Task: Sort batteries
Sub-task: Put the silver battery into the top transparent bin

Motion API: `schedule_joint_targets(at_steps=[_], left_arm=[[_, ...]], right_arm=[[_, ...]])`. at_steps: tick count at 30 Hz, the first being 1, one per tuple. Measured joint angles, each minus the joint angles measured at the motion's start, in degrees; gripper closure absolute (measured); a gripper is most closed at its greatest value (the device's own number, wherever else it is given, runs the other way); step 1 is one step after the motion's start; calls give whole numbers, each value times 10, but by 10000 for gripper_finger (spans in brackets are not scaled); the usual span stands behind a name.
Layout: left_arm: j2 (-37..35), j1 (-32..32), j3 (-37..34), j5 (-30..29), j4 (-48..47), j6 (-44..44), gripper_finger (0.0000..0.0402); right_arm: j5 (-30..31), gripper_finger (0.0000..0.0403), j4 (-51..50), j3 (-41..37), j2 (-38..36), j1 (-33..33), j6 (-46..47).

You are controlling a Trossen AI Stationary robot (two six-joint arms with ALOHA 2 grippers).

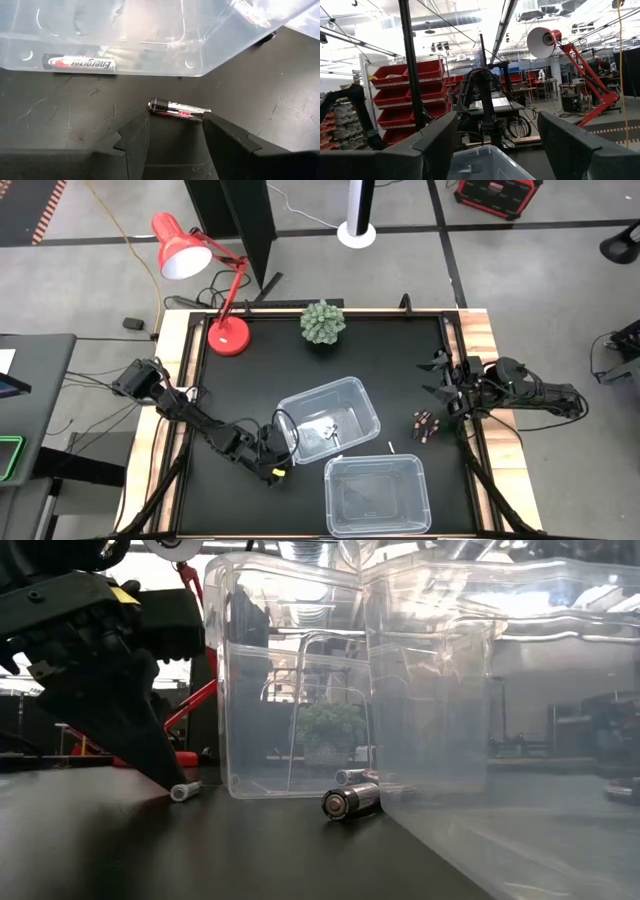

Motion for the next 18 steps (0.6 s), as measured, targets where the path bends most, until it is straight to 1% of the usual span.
schedule_joint_targets(at_steps=[7,15,18], left_arm=[[0,-3,0,-3,2,12,223],[-1,-3,0,-9,2,-36,222],[-1,-3,0,-14,2,-62,216]], right_arm=[[0,111,-2,0,0,0,1],[0,111,-2,0,0,0,2],[0,111,-2,0,0,0,2]])
